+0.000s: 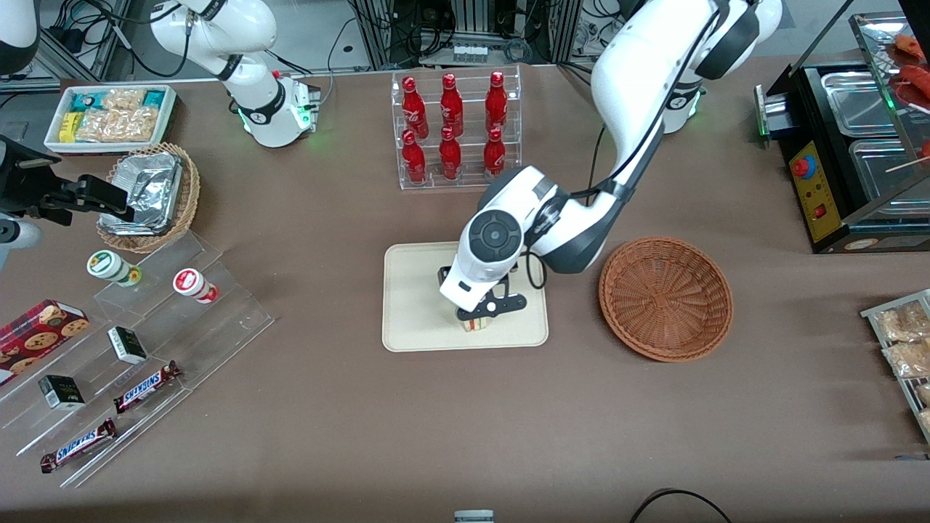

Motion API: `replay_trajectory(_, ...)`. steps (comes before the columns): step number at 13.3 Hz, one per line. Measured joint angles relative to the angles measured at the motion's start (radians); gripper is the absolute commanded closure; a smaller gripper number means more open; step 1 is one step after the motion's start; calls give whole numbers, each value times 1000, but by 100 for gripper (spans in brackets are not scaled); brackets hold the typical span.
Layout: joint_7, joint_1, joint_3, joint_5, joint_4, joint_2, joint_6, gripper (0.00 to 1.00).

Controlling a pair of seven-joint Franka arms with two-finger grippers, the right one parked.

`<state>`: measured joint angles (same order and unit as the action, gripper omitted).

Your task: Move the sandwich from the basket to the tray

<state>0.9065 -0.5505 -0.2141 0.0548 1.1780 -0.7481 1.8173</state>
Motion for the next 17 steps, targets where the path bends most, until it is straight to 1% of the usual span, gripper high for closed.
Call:
replay_trajectory(4, 0, 37, 21, -4, -10, 50, -78, 0)
replay_trajectory(10, -9, 58, 134, -6, -10, 131, -127, 0)
replay_trajectory(13, -130, 108, 154, -6, 22, 144, -134, 0)
replay_trajectory(17, -374, 219, 160, -6, 129, 238, -173, 0)
